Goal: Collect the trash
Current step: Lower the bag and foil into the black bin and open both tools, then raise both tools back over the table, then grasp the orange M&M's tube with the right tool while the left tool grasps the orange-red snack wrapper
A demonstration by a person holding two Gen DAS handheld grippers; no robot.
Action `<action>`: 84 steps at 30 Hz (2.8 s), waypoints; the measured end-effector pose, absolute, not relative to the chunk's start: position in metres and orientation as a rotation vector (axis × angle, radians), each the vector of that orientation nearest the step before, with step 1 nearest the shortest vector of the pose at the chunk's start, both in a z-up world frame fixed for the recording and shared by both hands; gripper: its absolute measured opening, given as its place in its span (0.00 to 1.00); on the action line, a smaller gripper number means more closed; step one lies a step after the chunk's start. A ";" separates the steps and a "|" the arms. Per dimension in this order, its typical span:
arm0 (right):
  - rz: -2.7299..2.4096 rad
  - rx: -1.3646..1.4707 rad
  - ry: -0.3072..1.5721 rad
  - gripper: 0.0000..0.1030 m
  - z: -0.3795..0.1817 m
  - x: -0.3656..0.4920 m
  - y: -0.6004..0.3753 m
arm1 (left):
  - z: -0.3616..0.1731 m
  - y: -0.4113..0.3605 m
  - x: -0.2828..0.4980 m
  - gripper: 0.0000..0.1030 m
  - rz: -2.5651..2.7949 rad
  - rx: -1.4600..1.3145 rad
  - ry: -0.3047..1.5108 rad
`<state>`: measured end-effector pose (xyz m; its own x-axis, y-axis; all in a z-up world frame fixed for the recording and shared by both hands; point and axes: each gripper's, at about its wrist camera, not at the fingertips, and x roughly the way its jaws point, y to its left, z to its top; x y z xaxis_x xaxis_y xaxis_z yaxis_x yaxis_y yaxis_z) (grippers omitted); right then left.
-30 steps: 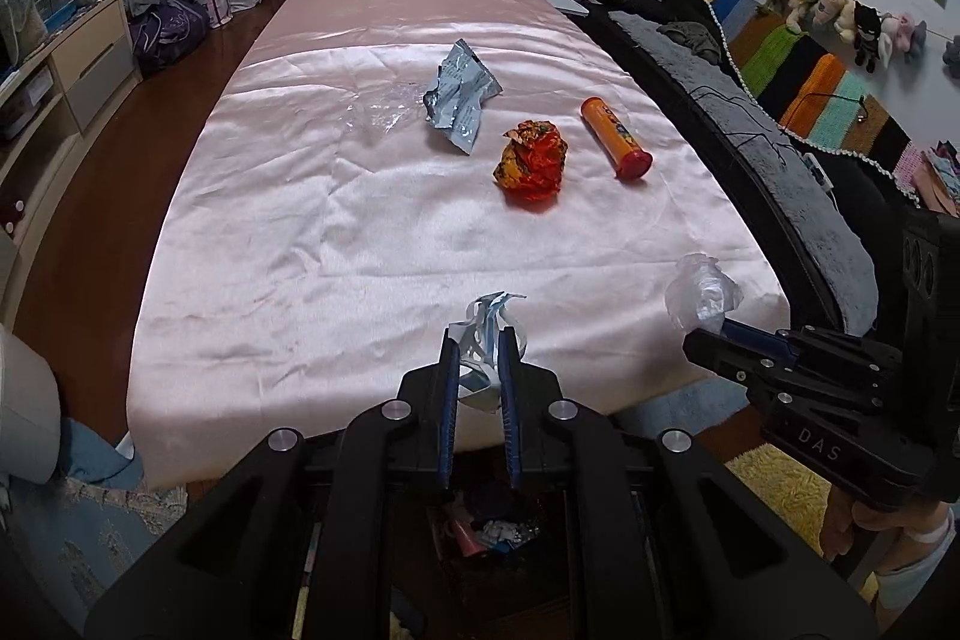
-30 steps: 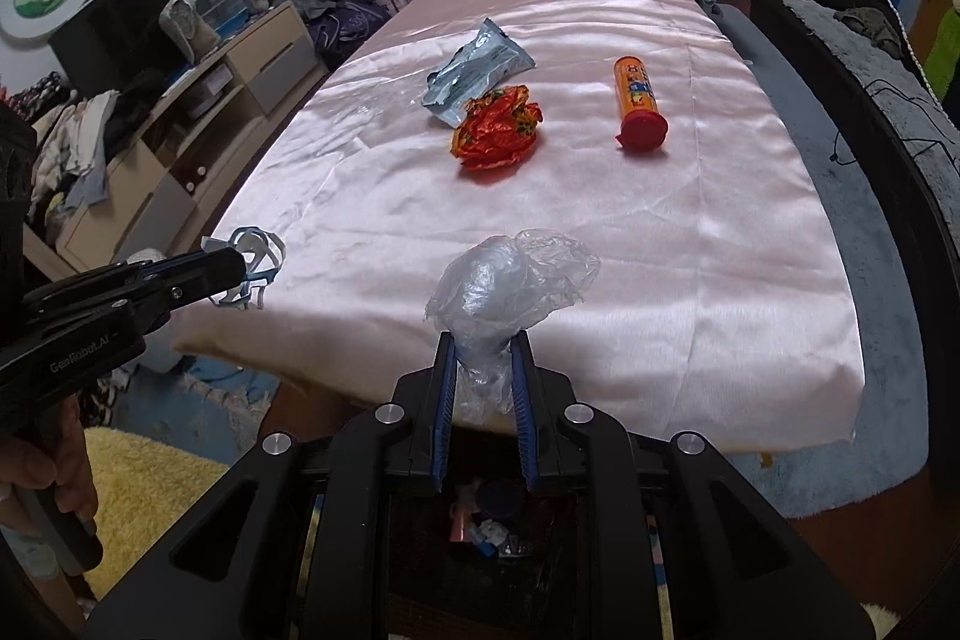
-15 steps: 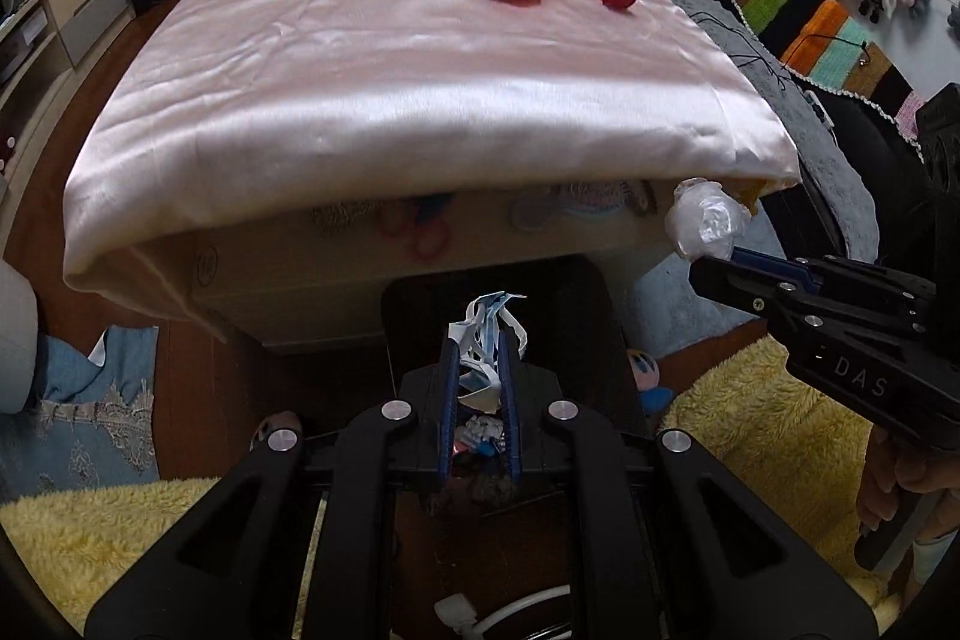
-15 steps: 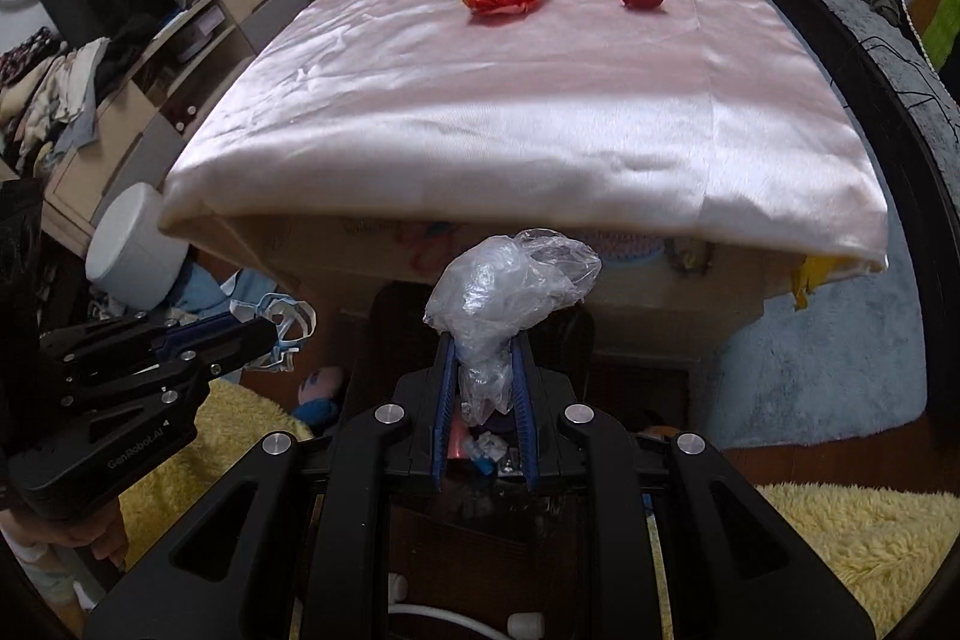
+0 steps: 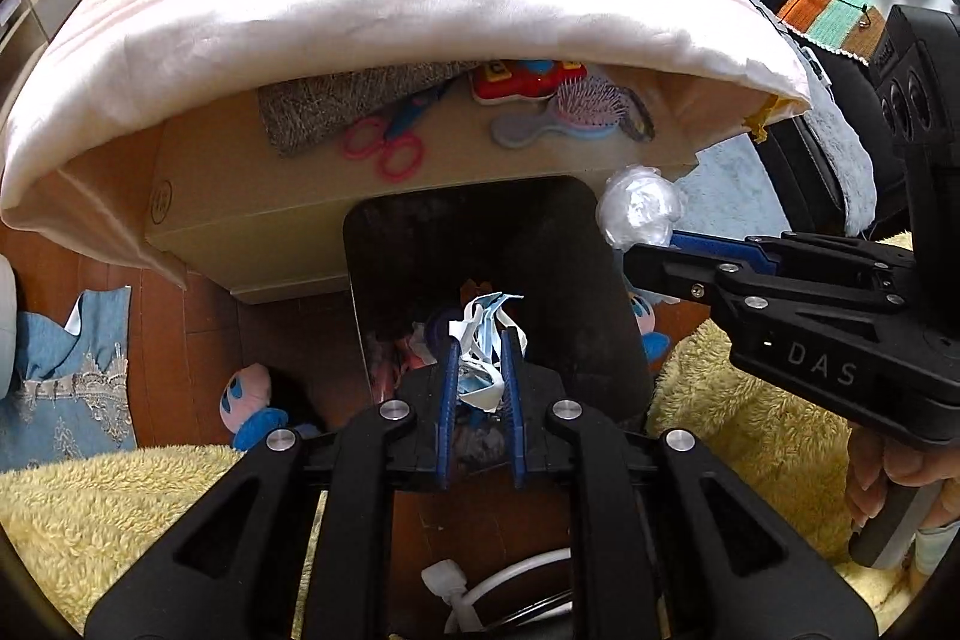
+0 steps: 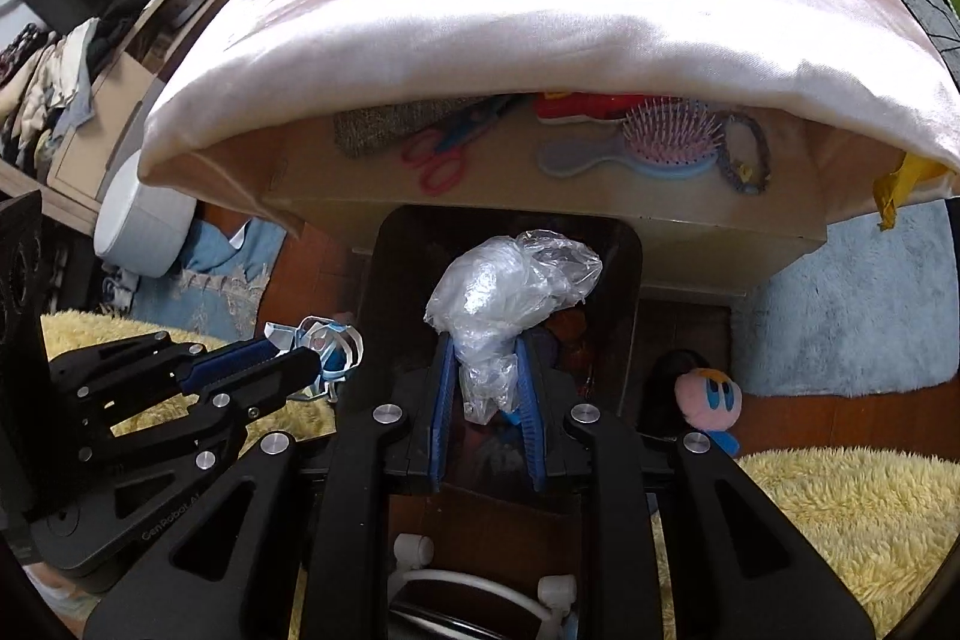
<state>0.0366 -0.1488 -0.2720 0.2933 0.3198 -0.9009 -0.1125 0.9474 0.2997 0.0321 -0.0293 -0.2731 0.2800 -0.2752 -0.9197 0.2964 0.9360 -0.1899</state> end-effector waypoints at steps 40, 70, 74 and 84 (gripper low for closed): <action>0.090 0.147 0.940 0.95 -0.163 0.137 -0.239 | -0.173 -0.035 0.139 0.90 -0.287 0.100 0.997; 0.102 0.179 1.040 0.41 -0.208 0.298 -0.249 | -0.214 -0.117 0.298 0.53 -0.376 0.069 1.065; 0.102 0.142 1.036 0.31 -0.212 0.302 -0.245 | -0.215 -0.119 0.303 0.41 -0.378 0.087 1.041; 0.112 0.125 0.997 0.28 -0.197 0.276 -0.240 | -0.202 -0.107 0.271 0.38 -0.395 0.115 1.034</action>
